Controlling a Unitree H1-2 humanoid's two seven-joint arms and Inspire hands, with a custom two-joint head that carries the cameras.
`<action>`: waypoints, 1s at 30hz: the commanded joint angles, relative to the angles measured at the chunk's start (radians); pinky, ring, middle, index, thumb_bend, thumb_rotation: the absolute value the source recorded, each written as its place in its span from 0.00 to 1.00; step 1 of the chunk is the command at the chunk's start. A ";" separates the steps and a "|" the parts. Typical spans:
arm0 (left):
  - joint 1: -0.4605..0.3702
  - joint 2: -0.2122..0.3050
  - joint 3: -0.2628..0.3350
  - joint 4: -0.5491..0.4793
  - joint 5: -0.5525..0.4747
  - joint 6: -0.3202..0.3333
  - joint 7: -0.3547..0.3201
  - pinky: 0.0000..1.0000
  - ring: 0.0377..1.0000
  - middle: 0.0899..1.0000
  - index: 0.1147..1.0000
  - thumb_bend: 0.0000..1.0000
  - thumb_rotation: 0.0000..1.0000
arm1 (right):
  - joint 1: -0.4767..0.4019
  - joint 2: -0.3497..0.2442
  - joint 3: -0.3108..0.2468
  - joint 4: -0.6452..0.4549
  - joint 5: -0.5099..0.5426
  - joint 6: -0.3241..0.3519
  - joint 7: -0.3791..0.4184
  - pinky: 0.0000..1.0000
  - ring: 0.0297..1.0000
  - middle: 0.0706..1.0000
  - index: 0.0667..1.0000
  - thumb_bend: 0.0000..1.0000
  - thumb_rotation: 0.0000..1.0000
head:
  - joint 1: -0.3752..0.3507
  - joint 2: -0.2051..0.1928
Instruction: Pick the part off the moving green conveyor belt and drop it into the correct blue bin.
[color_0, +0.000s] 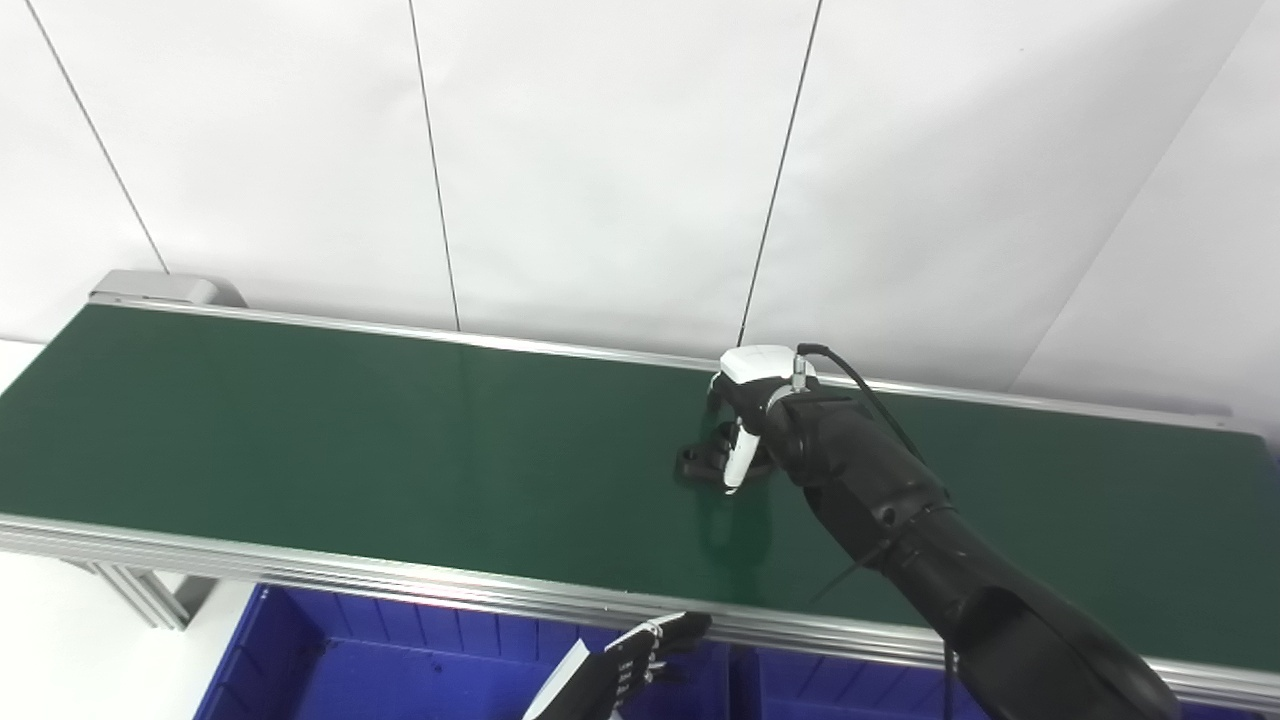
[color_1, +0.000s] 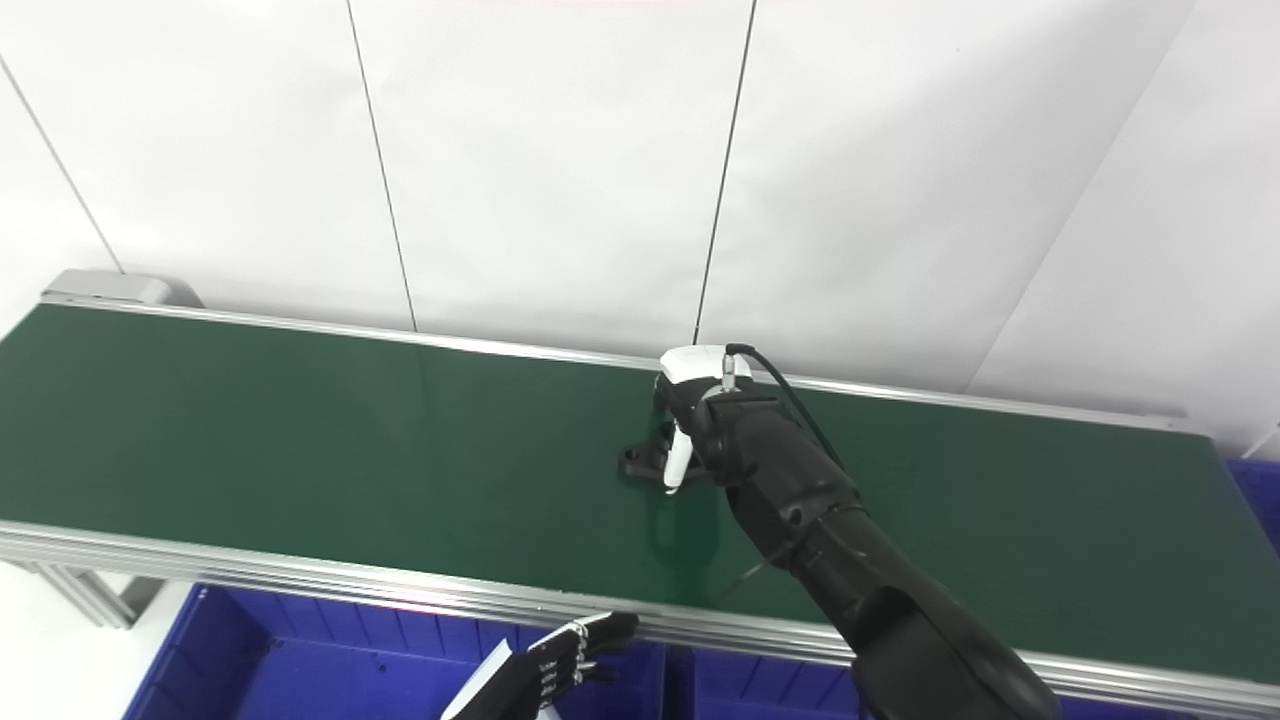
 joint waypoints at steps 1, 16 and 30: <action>-0.004 -0.006 -0.006 -0.026 -0.008 -0.012 -0.003 0.80 0.87 0.88 0.83 0.85 0.56 | 0.017 -0.003 0.007 -0.001 0.029 0.012 0.084 0.24 0.31 0.44 0.76 0.56 0.00 | 0.000 0.001; 0.001 -0.011 -0.006 -0.039 -0.013 0.008 0.001 0.80 0.88 0.89 0.84 0.83 0.56 | 0.094 -0.041 0.012 -0.117 0.012 -0.049 -0.056 0.41 0.48 0.45 0.63 0.55 0.00 | -0.002 0.006; -0.003 -0.006 -0.001 -0.045 -0.016 0.022 0.000 0.82 0.89 0.88 0.84 0.81 0.55 | 0.211 -0.128 -0.042 -0.320 0.028 -0.107 -0.147 0.31 0.40 0.44 0.47 0.52 0.01 | -0.032 0.010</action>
